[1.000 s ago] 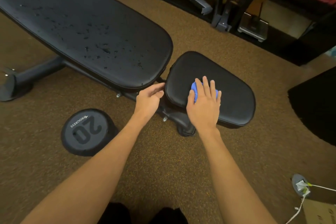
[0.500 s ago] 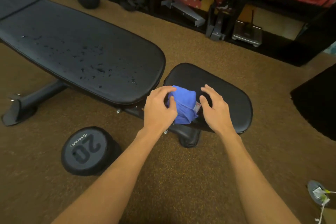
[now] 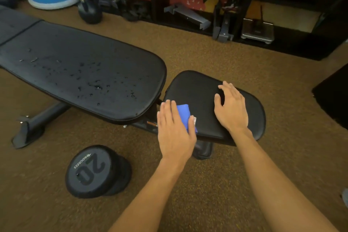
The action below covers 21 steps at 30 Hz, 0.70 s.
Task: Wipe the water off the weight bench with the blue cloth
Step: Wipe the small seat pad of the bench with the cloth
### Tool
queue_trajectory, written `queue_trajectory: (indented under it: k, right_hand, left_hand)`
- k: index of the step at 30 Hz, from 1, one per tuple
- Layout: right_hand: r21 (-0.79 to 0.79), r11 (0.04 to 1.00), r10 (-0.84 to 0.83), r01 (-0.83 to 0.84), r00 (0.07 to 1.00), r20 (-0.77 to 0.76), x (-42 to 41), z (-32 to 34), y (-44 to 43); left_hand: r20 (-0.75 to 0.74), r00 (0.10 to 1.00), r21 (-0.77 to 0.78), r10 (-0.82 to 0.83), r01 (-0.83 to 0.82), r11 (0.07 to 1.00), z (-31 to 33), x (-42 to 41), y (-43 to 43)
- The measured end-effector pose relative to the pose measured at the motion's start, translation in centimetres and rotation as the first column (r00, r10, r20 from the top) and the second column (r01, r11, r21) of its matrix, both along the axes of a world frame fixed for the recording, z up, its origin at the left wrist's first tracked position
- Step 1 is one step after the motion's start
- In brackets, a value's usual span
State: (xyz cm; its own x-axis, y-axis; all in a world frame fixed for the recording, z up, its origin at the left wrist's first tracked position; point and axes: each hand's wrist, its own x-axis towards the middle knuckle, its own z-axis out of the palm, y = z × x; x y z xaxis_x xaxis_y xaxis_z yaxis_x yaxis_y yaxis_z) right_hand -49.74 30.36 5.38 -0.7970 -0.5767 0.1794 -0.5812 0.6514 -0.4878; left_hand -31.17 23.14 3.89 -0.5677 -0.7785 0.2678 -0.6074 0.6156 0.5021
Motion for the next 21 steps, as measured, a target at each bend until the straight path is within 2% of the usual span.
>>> queue_trajectory:
  k: [5, 8, 12, 15, 18, 21]
  right_hand:
    - [-0.030, 1.000, -0.010, 0.009, 1.000, -0.007, 0.0, -0.1, 0.0]
    - [-0.029, 0.999, -0.017, 0.017, 1.000, -0.013, 0.2, -0.1, 0.0]
    - [-0.020, 1.000, -0.019, 0.019, 1.000, -0.015, 0.3, -0.1, 0.1]
    - [-0.020, 0.999, -0.026, 0.026, 0.999, -0.019, 0.3, -0.1, 0.0]
    - [-0.015, 0.999, -0.031, 0.030, 0.999, -0.019, 0.2, 0.1, -0.1]
    - [-0.009, 0.999, -0.031, 0.031, 0.999, -0.026, 0.2, 0.0, 0.0]
  left_hand:
    - [-0.116, 0.983, 0.291, 0.145, -0.106, 0.951, 1.0, -1.7, -4.8]
    - [-0.173, 0.970, 0.374, 0.171, -0.096, 0.923, 1.4, -1.6, -6.1]
    - [-0.247, 0.923, 0.466, 0.294, -0.153, 0.871, 0.1, 0.0, -4.2]
    - [-0.253, 0.909, 0.554, 0.330, -0.143, 0.820, -0.1, -0.2, -4.5]
    - [-0.170, 0.913, 0.686, 0.371, -0.161, 0.710, 0.8, -1.2, -6.5]
    - [-0.175, 0.893, 0.775, 0.414, -0.134, 0.617, 0.9, -1.3, -7.5]
